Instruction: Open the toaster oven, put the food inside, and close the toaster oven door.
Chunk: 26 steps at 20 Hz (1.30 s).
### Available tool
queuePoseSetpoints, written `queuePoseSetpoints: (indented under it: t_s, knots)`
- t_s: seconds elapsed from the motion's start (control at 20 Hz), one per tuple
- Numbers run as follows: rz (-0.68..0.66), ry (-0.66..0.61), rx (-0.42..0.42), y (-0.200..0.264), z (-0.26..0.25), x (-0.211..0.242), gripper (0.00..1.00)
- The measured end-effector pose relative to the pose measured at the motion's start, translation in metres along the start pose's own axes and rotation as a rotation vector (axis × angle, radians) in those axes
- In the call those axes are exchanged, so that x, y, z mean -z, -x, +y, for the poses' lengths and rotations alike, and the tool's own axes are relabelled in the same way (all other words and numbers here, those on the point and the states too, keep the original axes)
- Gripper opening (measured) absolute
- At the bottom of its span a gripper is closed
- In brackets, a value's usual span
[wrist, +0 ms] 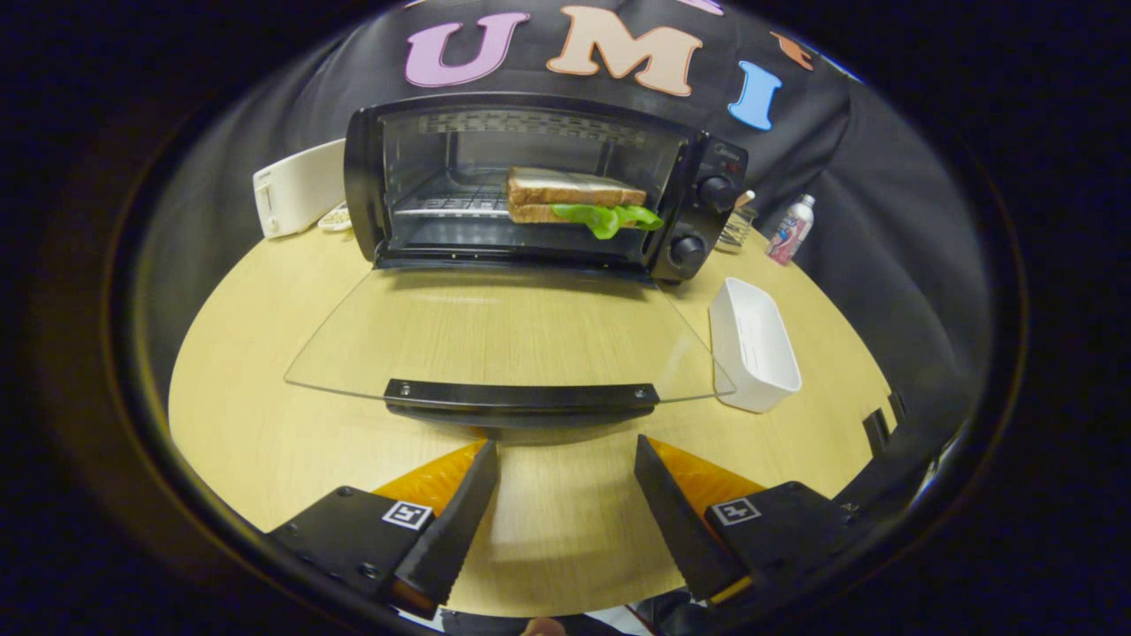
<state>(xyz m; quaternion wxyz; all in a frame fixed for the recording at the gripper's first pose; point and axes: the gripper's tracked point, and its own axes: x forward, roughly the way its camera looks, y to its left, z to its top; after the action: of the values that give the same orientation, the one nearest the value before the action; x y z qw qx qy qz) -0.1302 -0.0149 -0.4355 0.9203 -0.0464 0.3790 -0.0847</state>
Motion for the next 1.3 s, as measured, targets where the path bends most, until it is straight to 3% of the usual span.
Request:
queuePoseSetpoints:
  t_s: [0.6, 1.3]
  knots:
    - [-0.194, -0.05, -0.037, 0.02, 0.006, -0.092, 1.0]
    - [-0.281, -0.089, -0.047, 0.025, 0.015, -0.15, 1.0]
